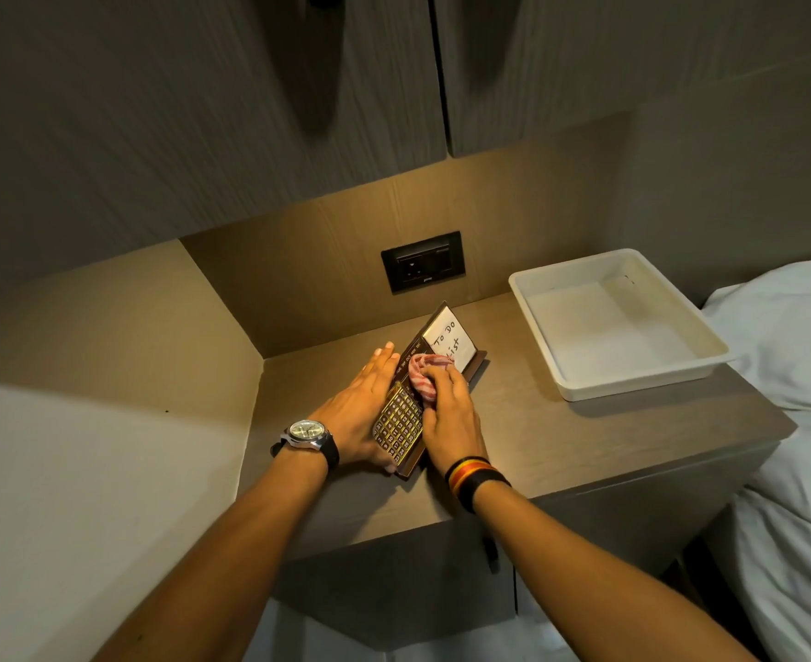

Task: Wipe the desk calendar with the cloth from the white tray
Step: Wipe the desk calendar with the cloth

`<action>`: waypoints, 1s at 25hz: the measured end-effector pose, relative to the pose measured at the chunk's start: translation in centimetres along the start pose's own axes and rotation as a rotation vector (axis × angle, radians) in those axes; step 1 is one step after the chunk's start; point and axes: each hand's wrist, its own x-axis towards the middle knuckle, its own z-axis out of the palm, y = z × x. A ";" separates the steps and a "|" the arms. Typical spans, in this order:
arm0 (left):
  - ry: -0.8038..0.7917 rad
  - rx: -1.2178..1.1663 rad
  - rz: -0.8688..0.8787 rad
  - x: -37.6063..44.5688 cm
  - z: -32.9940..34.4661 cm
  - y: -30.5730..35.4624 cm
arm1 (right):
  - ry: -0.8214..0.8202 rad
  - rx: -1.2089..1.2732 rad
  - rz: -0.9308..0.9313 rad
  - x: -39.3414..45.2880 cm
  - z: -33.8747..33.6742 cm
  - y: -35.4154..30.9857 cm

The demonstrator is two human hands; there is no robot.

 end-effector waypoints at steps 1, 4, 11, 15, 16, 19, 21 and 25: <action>-0.003 -0.001 -0.001 0.0 0.0 -0.1 | -0.011 -0.002 -0.001 -0.7 0.5 -0.2; 0.000 -0.012 -0.005 -0.2 0.0 0.0 | -0.106 -0.012 -0.152 -3.5 0.9 0.3; 0.007 -0.030 -0.024 -0.2 0.2 -0.1 | -0.074 -0.066 -0.181 -0.6 0.8 -0.7; 0.009 -0.029 -0.030 -0.4 0.2 0.2 | -0.129 -0.122 -0.294 -0.5 0.3 1.3; 0.007 -0.024 -0.029 -0.3 0.1 0.4 | -0.082 -0.093 -0.179 0.7 -0.1 1.3; 0.005 -0.033 -0.040 -0.4 0.0 0.4 | -0.076 -0.082 -0.140 -0.4 0.6 0.3; 0.003 -0.059 -0.039 -0.6 0.0 0.3 | -0.172 -0.123 -0.348 -3.6 1.1 1.2; -0.001 -0.026 -0.033 -0.4 0.1 0.7 | -0.096 -0.052 -0.163 0.5 -0.5 1.3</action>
